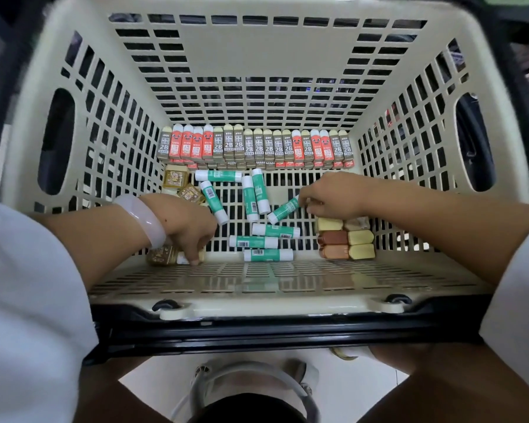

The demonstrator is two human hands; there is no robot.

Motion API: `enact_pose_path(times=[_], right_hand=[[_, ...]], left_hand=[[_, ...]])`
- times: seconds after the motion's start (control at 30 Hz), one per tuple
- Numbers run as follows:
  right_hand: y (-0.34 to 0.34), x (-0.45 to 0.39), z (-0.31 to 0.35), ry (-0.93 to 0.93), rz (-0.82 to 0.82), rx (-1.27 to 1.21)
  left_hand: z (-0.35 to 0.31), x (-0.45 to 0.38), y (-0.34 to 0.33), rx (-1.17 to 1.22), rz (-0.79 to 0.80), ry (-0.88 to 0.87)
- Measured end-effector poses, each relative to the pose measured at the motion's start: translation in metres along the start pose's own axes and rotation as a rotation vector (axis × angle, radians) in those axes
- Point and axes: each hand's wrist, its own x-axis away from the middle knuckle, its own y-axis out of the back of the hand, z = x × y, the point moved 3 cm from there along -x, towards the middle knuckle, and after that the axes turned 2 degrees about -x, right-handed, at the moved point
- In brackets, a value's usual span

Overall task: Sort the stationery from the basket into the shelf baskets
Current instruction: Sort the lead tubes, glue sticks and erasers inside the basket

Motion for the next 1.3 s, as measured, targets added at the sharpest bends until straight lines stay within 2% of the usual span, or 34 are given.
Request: enact_pose_path(times=[0.17,0.3,0.5,0.63,0.7,0.77,0.9,0.97,1.07,1.13,1.17,1.23,1.3], right_hand=[[0.007,0.000,0.002,-0.005,-0.085,-0.024],[0.008,0.002,0.003,-0.016,-0.088,-0.045],[0.013,0.001,0.008,0.007,-0.121,-0.305],[0.012,0.002,0.011,0.016,-0.120,-0.393],[0.010,0.002,0.012,0.012,-0.115,-0.432],[0.009,0.002,0.012,0.010,-0.097,-0.486],[0.007,0.001,0.019,0.056,-0.015,-0.600],[0.007,0.002,0.024,0.100,0.003,-0.660],[0.011,0.004,0.027,0.130,-0.062,-0.689],[0.014,0.003,0.021,0.079,-0.153,-0.659],[0.015,0.003,0.016,0.032,-0.211,-0.581],[0.020,0.003,0.004,-0.086,-0.298,-0.278],[0.019,0.004,-0.006,-0.190,-0.238,-0.001]], left_hand=[[-0.002,-0.001,-0.003,0.108,0.045,-0.019],[-0.001,-0.001,0.001,0.222,0.039,-0.029],[0.007,0.002,0.011,0.429,-0.032,-0.076],[0.002,0.004,0.010,0.664,-0.024,-0.132],[-0.002,0.004,0.012,0.650,-0.054,-0.165],[-0.006,0.004,0.017,0.724,-0.107,-0.206],[-0.008,0.008,0.037,1.105,-0.319,-0.300],[-0.009,0.011,0.044,1.183,-0.415,-0.349],[-0.009,0.013,0.051,1.256,-0.539,-0.368],[-0.003,0.011,0.051,1.189,-0.569,-0.324],[0.001,0.011,0.049,1.040,-0.556,-0.271],[0.010,0.009,0.039,0.551,-0.471,-0.108],[0.018,0.006,0.022,0.219,-0.282,0.001]])
